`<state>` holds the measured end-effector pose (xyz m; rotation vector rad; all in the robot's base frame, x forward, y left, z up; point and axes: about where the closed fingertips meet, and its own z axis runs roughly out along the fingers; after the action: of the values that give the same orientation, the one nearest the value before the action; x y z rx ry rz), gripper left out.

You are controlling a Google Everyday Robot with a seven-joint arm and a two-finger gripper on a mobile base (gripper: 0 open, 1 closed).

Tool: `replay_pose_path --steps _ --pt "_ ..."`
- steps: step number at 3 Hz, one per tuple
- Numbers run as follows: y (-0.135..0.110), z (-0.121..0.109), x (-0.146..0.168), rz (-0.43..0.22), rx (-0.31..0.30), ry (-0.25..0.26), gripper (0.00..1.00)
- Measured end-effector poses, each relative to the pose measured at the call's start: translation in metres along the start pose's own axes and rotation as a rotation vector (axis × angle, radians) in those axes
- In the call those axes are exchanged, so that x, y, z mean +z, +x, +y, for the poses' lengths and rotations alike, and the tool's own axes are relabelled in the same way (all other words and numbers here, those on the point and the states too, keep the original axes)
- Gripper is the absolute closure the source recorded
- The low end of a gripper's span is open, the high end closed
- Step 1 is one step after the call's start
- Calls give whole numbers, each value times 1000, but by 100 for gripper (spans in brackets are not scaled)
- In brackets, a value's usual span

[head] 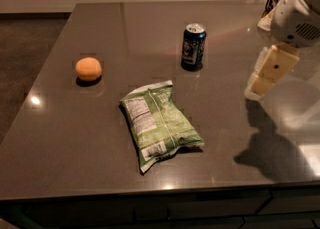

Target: Move pepsi can near orange

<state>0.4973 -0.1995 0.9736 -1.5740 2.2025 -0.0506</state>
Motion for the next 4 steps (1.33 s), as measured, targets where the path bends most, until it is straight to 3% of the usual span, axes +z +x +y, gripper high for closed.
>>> replay_pose_path --steps 2,4 --pt "-42 -79 43 -119 194 106 0" --pt "-70 -125 87 -238 368 94 0"
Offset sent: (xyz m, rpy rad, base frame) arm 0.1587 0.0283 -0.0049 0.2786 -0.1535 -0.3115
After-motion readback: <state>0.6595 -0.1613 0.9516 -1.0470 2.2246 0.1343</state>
